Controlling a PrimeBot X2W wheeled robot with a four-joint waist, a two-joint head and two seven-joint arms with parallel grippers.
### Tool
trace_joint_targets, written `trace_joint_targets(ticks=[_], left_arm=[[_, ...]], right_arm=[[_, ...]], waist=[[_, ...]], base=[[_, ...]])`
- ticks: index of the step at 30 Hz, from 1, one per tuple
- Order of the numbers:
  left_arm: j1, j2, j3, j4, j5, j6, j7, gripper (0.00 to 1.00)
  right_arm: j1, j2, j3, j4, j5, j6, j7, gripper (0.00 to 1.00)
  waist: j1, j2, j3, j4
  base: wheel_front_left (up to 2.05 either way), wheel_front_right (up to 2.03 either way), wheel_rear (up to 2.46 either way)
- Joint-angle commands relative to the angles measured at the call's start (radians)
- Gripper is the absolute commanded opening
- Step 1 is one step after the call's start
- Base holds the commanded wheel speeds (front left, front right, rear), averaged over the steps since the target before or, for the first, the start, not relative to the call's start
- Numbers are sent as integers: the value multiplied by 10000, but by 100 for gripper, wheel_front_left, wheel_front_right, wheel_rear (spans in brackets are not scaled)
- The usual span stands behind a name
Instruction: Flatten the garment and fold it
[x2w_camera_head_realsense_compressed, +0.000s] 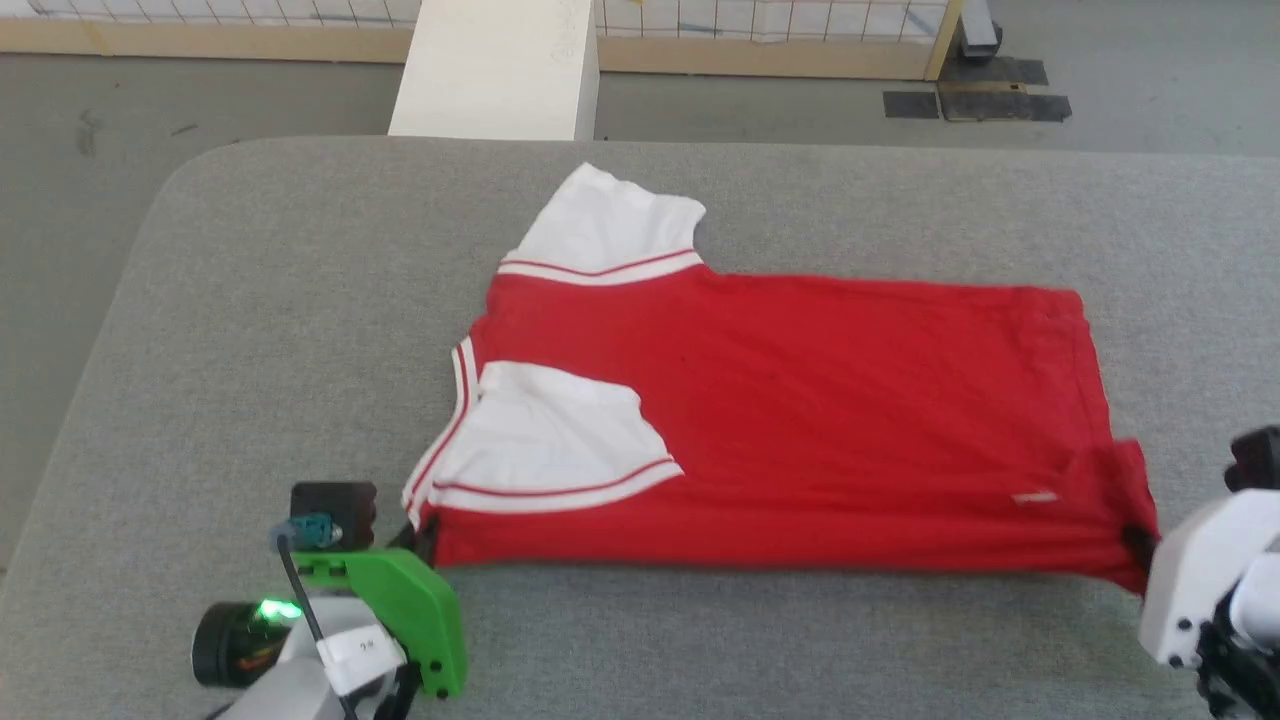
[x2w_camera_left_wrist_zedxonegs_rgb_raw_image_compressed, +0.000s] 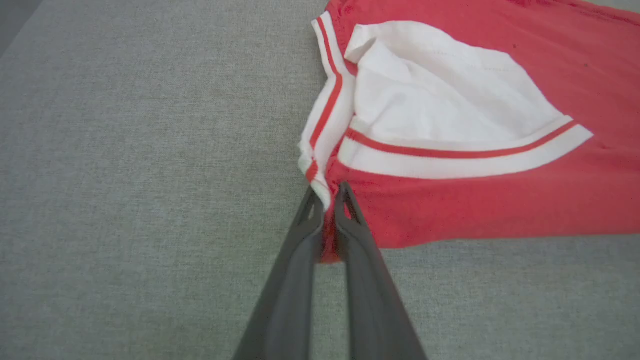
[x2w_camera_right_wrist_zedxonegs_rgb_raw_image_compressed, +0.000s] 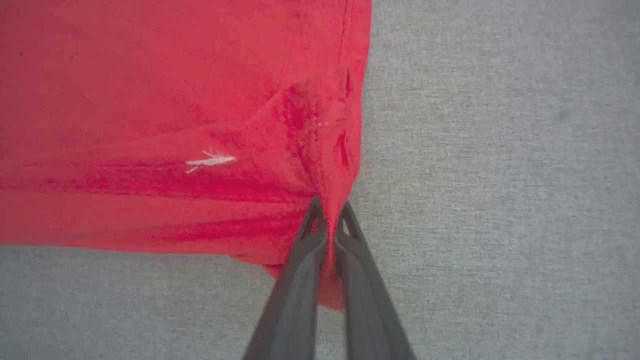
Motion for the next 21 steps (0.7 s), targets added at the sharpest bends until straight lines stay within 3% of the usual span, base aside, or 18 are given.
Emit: trace_joint_targets(ticks=[1, 7, 14, 15, 16, 21], left_arm=[[249, 123, 18, -92, -162, -22, 82, 0], [886, 236, -247, -182, -412, -5, 489, 0], [1038, -132, -411, 443, -614, -194, 375, 0], [1003, -169, -465, 573, -602, -275, 354, 99], [969, -219, -475, 655, -604, -319, 306, 100], [730, -410, -452, 1036, -489, -665, -311, 100]], right_arm=[[279, -104, -96, -120, 69, -13, 152, 0], [923, -181, -125, -116, 165, -13, 310, 0], [1015, -153, 175, 669, 79, -13, -140, 0], [973, -168, 238, 785, 64, -13, -282, 53], [922, -186, 251, 864, 37, -13, -449, 100], [573, -240, 319, 1134, -13, -13, -1605, 100]], waist=[[0, 33, -49, 23], [0, 33, 39, 59], [0, 33, 134, 106], [0, 33, 127, 107], [0, 33, 118, 111], [0, 33, -83, 106]], base=[[0, 0, 0], [0, 0, 0], [0, 0, 0], [0, 0, 0], [0, 0, 0], [0, 0, 0]])
